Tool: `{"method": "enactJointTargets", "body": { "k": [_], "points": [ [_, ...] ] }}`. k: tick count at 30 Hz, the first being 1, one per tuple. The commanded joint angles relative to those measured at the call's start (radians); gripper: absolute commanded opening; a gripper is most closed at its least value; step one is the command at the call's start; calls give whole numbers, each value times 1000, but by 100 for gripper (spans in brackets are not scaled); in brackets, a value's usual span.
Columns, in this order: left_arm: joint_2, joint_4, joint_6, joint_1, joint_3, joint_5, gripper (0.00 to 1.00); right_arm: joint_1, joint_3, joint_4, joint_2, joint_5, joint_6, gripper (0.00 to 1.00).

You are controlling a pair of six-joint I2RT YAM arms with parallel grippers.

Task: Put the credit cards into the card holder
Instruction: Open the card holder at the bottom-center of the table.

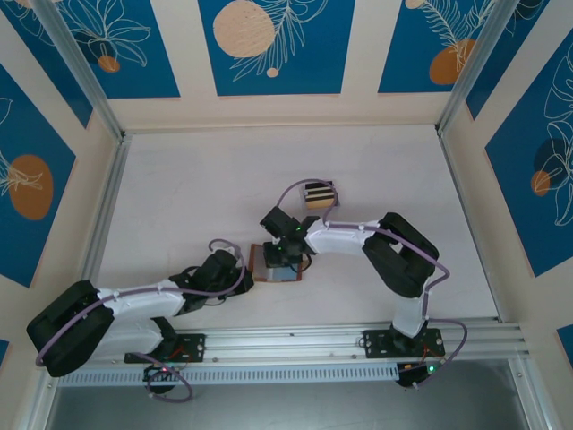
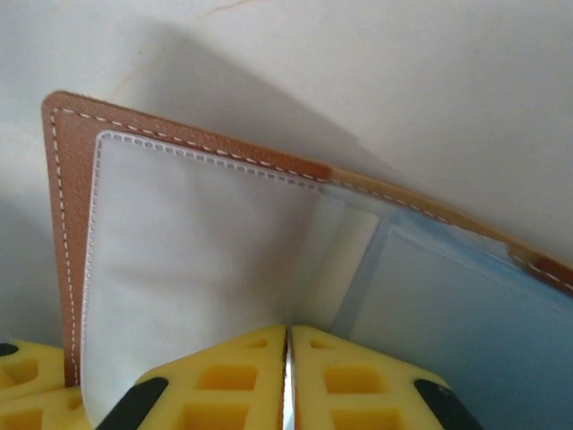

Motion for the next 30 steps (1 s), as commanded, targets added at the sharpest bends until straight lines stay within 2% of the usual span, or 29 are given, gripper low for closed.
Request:
{"method": "enactJointTargets", "body": {
  "k": [1, 3, 5, 9, 14, 16, 19, 26, 30],
  "points": [
    [4, -39, 6, -18, -17, -21, 0, 2, 21, -37, 57, 25, -4, 18],
    [-12, -77, 6, -18, -15, -37, 0, 4, 35, -55, 75, 41, -5, 21],
    [-56, -161, -11, -18, -15, -84, 16, 7, 47, -72, 90, 56, -7, 25],
    [-211, -332, -21, -18, -15, -169, 28, 13, 64, -97, 118, 81, -13, 29],
    [-401, -488, 8, -18, 12, -185, 41, 20, 90, -122, 145, 95, -27, 30],
    [-424, -497, 44, -17, 34, -160, 43, 20, 89, -113, 141, 73, -38, 32],
    [-378, -492, 112, -17, 92, -119, 43, 18, 90, -117, 107, 48, -55, 33],
    [-214, -423, 168, -16, 190, -86, 36, 30, 163, -268, 46, 181, -80, 30],
    [-145, -393, 181, -15, 229, -78, 31, 35, 182, -305, 27, 199, -98, 23]
  ]
}}
